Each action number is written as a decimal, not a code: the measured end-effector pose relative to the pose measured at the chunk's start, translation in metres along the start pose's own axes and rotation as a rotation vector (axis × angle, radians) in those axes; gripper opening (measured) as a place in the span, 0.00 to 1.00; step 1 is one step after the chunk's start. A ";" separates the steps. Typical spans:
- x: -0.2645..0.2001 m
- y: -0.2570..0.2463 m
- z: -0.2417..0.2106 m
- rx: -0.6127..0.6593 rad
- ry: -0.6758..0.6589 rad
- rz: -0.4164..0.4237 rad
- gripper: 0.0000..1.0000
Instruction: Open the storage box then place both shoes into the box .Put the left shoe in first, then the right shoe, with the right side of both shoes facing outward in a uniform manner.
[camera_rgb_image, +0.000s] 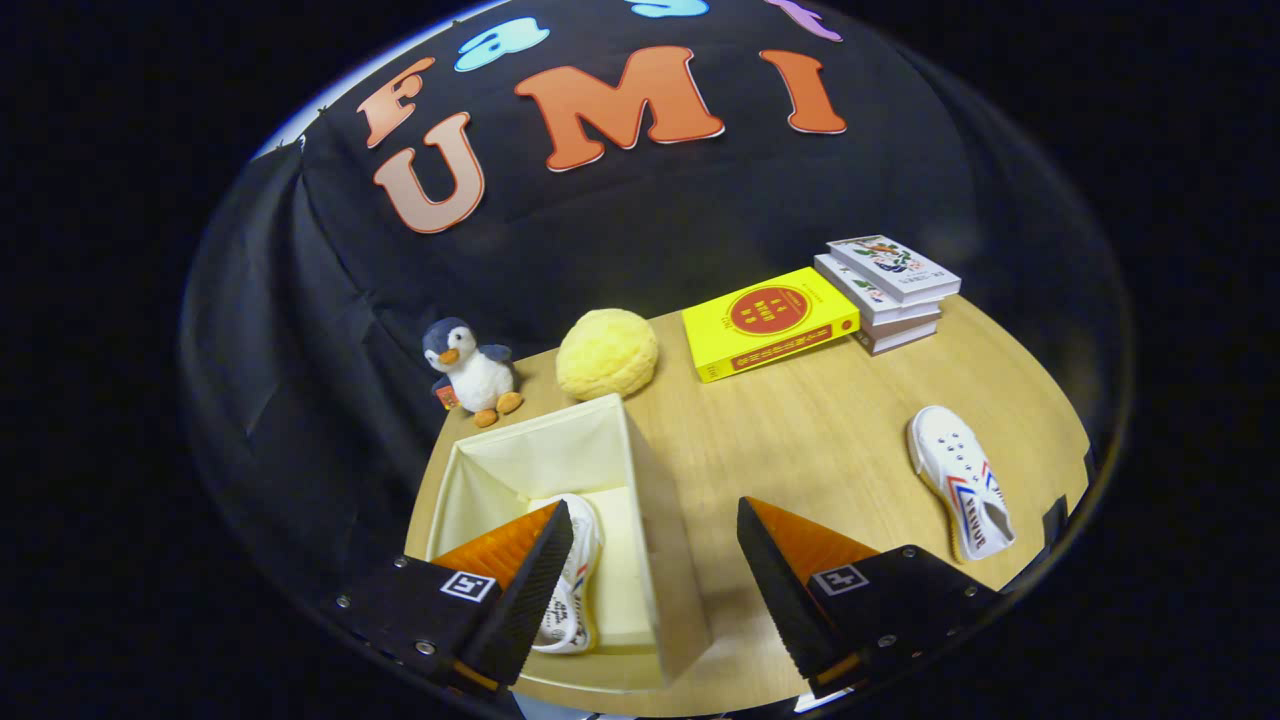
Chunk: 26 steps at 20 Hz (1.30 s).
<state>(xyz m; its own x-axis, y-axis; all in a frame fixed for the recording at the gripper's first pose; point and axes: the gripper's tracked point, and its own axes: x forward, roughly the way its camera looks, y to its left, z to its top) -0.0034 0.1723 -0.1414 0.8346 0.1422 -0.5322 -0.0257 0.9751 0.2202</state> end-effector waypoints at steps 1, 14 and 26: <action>-0.002 -0.021 0.001 -0.007 -0.001 -0.022 0.99; -0.014 -0.261 -0.027 -0.059 0.083 -0.257 0.99; 0.019 -0.330 -0.087 -0.159 0.237 -0.257 0.99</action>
<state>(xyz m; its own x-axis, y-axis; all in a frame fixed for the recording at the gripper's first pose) -0.0270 -0.1318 -0.2956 0.6751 -0.0935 -0.7318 0.0676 0.9956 -0.0649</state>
